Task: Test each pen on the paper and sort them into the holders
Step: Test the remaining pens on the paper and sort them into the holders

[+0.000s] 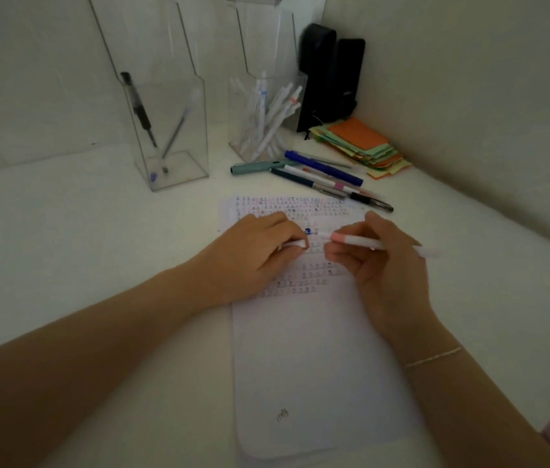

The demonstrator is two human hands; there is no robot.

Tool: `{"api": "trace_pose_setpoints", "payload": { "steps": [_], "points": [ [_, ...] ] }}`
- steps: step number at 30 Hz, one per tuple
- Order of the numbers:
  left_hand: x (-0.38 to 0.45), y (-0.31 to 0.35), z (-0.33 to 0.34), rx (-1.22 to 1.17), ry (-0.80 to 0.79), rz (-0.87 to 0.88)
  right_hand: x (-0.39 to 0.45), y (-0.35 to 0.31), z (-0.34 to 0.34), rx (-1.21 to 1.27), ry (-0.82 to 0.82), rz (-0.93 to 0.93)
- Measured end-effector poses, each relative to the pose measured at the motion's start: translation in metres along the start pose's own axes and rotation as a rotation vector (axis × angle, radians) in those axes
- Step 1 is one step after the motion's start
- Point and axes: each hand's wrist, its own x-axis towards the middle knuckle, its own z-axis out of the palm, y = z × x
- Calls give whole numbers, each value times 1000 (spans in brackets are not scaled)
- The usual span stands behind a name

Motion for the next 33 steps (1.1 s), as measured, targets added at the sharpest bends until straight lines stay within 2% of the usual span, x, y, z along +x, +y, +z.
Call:
{"api": "trace_pose_setpoints", "payload": {
  "steps": [6,11,15,17,19,22,26,33],
  "points": [
    [2,0,-1,-38,9,3,2,4,-1,-121,-17,-55],
    [1,-1,0,-24,-10,45,0,6,-1,-314,-81,-82],
    [1,7,-5,-81,18,20,-2,4,2,-379,-129,-87],
    [1,19,-9,-230,57,-59,-4,3,5,-465,-145,-115],
    [3,34,-11,-412,110,-225,-9,3,8,-606,-152,-140],
    [7,48,-4,-527,185,-407,-18,3,11,-716,-165,-122],
    [5,48,5,-554,202,-460,-22,3,15,-758,-243,-58],
    [12,52,4,-495,227,-509,-20,1,17,-739,-210,-59]
  ]
}}
